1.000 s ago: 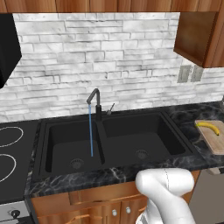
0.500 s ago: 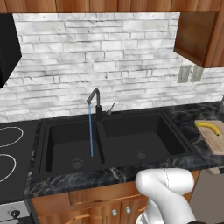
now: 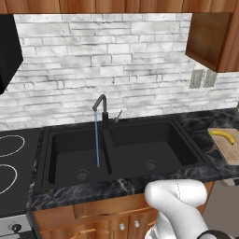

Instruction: Pick the mango, banana from the sink and place them on the cutting board to airdry. Then turn off the sink faucet.

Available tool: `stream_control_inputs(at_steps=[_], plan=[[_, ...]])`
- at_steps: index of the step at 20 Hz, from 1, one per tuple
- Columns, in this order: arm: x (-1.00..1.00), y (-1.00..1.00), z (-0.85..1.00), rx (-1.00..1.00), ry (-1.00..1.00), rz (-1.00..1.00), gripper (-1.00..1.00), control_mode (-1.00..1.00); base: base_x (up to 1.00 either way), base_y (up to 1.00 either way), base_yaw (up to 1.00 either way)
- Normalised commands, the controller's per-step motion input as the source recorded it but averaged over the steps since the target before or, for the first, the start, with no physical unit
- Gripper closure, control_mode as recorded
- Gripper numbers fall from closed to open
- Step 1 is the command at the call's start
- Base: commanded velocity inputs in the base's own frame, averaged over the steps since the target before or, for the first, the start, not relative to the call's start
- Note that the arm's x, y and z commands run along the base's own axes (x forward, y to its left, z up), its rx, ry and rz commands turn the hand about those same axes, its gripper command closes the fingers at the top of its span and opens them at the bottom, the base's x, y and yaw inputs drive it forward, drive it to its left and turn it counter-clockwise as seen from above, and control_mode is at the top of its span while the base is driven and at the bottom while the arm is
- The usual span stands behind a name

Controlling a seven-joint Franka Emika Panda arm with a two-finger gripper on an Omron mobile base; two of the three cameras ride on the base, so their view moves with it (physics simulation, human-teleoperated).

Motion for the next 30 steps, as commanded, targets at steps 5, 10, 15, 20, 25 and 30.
stream_control_inputs(at_steps=[5, 10, 15, 20, 25, 30], plan=[[0.1, -0.16, -0.1, 0.0, 0.06, 0.0, 1.0, -1.0, 0.0, 0.0, 0.0], [0.13, -0.05, -0.21, 0.0, 0.05, 0.0, 1.0, -1.0, 0.0, 0.0, 0.0], [0.07, 0.0, -0.36, -0.01, 0.01, 0.0, 1.0, -1.0, 0.0, 0.0, 0.0], [0.05, -0.02, -0.17, -0.01, 0.0, 0.0, 1.0, -1.0, 0.0, 0.0, 0.0], [0.11, -0.08, -0.08, 0.0, 0.01, 0.0, 1.0, -1.0, 0.0, 0.0, 0.0], [0.1, -0.18, -0.06, 0.0, 0.02, 0.0, 1.0, -1.0, 0.0, 0.0, 0.0]])
